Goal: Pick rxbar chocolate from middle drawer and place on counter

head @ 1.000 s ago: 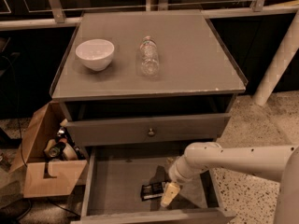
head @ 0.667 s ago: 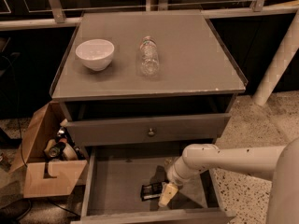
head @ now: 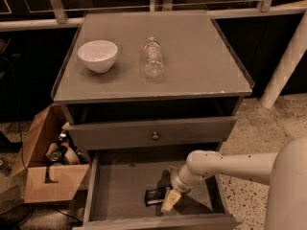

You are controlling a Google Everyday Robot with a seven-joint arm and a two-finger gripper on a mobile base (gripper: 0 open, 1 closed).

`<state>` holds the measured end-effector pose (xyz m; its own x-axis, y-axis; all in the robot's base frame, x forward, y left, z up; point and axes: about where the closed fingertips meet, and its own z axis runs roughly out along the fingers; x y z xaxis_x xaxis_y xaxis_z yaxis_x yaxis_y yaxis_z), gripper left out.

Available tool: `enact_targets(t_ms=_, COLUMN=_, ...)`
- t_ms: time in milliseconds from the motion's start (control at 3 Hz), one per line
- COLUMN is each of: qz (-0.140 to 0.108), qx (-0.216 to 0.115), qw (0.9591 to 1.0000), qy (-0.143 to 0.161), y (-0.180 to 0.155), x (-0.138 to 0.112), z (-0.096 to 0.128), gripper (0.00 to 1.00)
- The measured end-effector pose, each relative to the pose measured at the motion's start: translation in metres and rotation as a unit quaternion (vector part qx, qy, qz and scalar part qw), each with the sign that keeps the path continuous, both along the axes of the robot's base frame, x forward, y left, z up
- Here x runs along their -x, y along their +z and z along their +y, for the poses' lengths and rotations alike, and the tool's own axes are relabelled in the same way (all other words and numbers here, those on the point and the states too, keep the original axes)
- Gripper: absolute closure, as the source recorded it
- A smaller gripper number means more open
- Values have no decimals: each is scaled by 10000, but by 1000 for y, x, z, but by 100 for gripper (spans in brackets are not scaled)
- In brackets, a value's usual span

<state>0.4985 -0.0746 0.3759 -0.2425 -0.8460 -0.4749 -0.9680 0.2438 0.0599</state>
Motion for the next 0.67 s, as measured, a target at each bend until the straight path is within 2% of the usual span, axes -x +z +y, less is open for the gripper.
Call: enact_targets(t_ms=667, qz=160, qx=-34, qw=9998, qy=-100, y=-30, x=-4, z=0, gripper=0)
